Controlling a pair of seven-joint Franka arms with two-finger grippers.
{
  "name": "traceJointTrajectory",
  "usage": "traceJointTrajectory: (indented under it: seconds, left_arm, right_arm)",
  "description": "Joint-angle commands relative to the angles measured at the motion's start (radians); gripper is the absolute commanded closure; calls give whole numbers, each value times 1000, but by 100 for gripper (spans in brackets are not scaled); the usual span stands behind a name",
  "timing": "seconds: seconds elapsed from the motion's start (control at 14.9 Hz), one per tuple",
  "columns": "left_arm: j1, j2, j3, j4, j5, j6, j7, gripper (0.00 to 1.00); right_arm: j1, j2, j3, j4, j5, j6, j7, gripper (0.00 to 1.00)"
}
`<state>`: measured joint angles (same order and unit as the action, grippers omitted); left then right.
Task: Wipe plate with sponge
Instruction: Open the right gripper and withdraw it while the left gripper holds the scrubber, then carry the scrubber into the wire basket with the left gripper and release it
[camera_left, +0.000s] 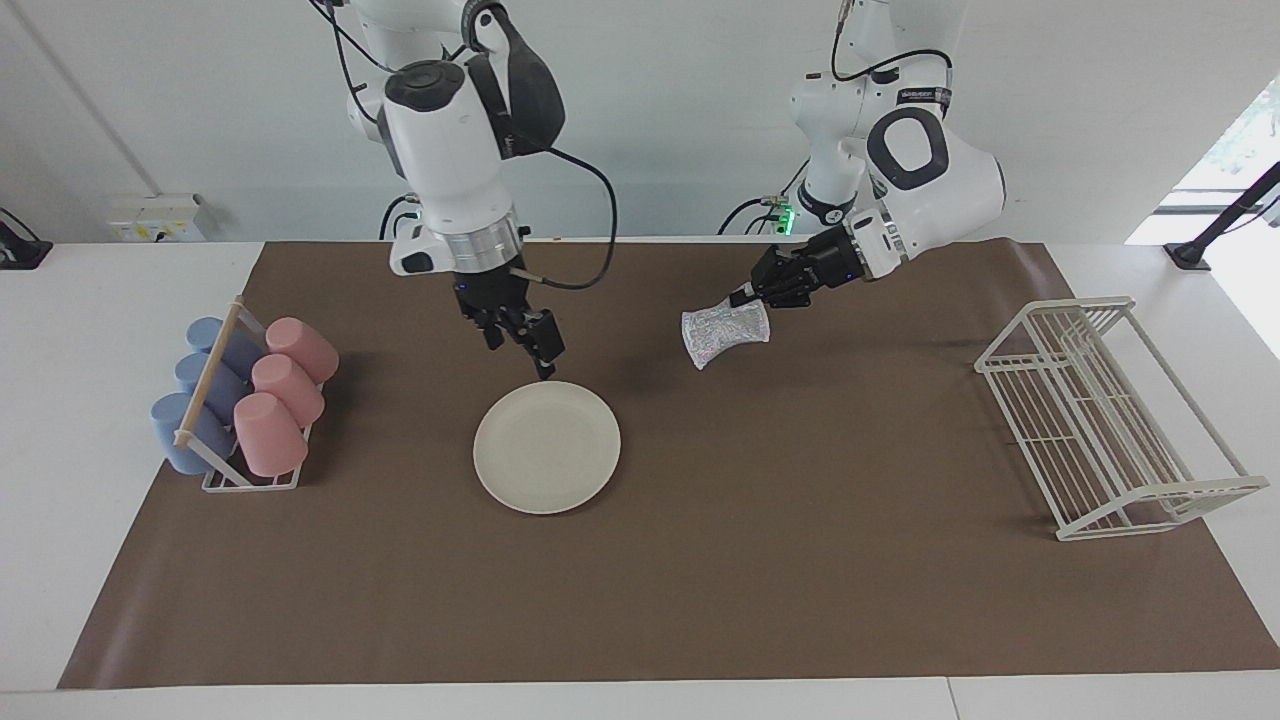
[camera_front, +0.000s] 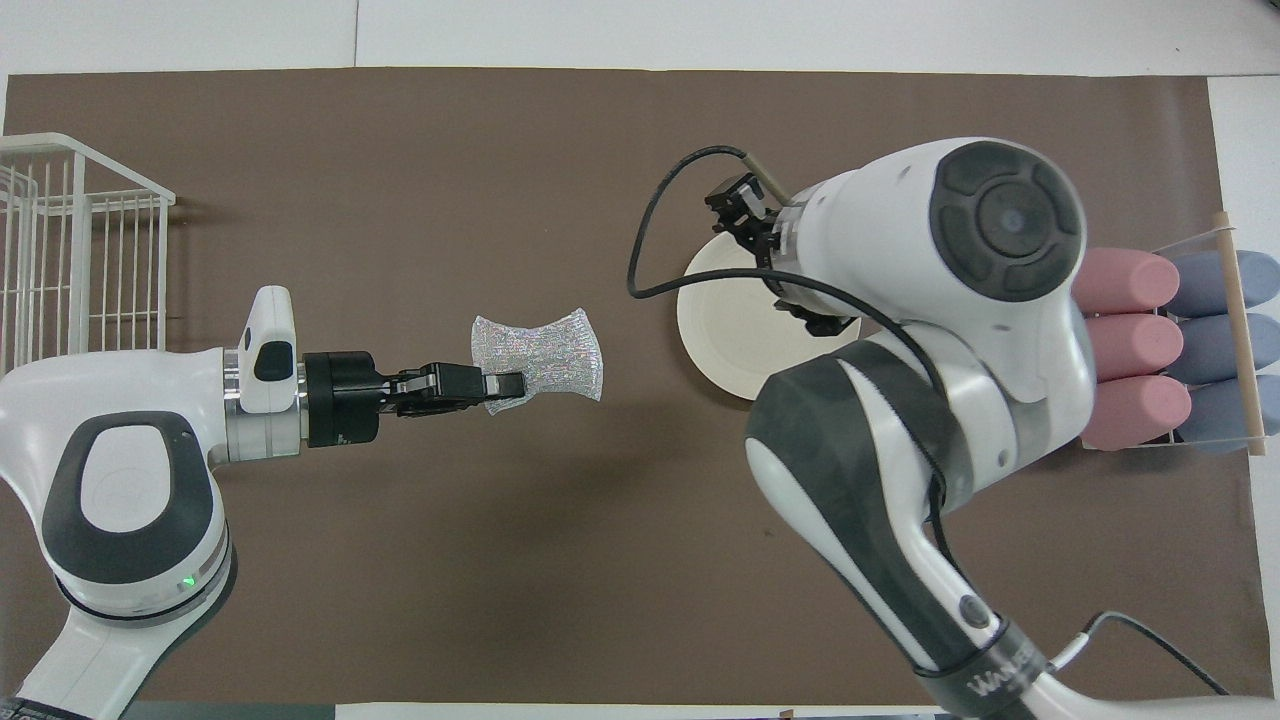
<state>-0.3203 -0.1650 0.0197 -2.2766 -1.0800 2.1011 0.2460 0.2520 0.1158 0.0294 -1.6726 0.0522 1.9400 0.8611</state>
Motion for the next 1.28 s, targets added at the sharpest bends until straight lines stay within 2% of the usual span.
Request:
traceJointTrajectory:
  seconds: [0.0, 0.07, 0.27, 0.47, 0.67, 0.87, 0.94, 1.21]
  left_arm:
    - [10, -1, 3, 46, 139, -1, -121, 100]
    - [32, -2, 3, 55, 187, -4, -149, 100]
    - [37, 30, 3, 168, 455, -90, -316, 100]
    - [37, 88, 3, 325, 661, -228, -433, 100]
    - [35, 139, 2, 454, 866, -369, -465, 100]
    - [21, 151, -6, 502, 1082, -449, -490, 100]
    - [9, 151, -7, 512, 1148, -469, -490, 100]
    - [-6, 154, -7, 531, 1382, -552, -491, 100]
  right_arm:
    - [-71, -56, 12, 4, -6, -110, -204, 0]
    - [-86, -70, 9, 5, -21, -125, -253, 0]
    - [-172, -81, 9, 42, -25, -206, -547, 0]
    - [-235, -62, 10, 177, -58, -421, -723, 0]
    - [-273, -65, 9, 214, -72, -502, -787, 0]
    - [-275, -70, 14, 229, -71, -609, -804, 0]
    - [-278, -71, 11, 238, -65, -627, -806, 0]
    - [-309, -65, 3, 195, -46, -546, -809, 0]
